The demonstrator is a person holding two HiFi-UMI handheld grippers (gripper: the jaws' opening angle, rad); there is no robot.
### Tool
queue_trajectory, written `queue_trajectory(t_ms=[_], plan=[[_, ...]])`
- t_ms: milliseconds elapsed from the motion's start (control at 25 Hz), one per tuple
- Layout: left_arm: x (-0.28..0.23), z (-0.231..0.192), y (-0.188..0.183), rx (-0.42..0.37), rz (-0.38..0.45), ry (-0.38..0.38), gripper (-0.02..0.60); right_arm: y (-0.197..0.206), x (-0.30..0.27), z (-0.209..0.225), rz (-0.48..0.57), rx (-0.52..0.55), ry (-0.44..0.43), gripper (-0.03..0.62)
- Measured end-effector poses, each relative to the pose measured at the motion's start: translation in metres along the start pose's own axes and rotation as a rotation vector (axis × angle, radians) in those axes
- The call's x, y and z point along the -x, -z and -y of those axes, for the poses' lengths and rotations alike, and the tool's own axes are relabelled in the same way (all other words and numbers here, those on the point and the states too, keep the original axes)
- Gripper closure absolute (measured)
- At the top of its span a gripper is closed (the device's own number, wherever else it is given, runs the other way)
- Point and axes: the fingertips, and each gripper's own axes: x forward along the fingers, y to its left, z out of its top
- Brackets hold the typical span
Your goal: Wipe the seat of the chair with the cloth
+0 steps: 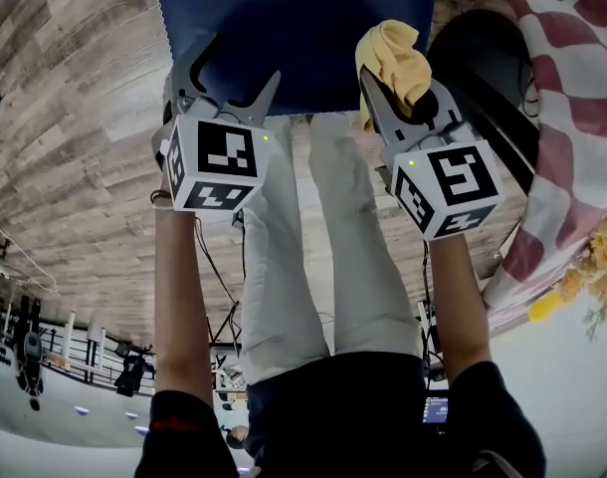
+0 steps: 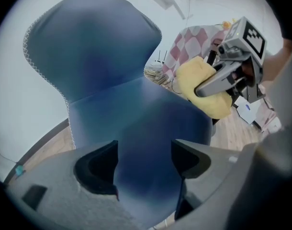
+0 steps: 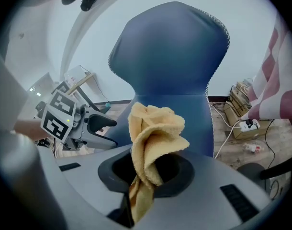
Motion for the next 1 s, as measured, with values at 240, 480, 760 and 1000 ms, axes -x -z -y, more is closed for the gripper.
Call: queue_trajectory(t_ms=[240,480,760,1000], plan=[[-0.011,0.003,0.013,0.008,-0.034,-0.016,0.239,0.007,0.002,0.009,-0.005,-0.005,0.005,0.539],[-0.019,0.003,0.022,-0.002,-0.067,-0.027,0.239,0.005,0.002,0.011,0.0,-0.014,0.008,0.539],[-0.025,-0.001,0.027,-0.007,-0.061,-0.037,0.236,0.006,-0.004,0.012,-0.009,-0.022,0.008,0.539],[-0.027,-0.001,0.027,0.019,-0.071,-0.005,0.236,0.005,-0.01,0.016,-0.017,-0.025,0.014,0.539]])
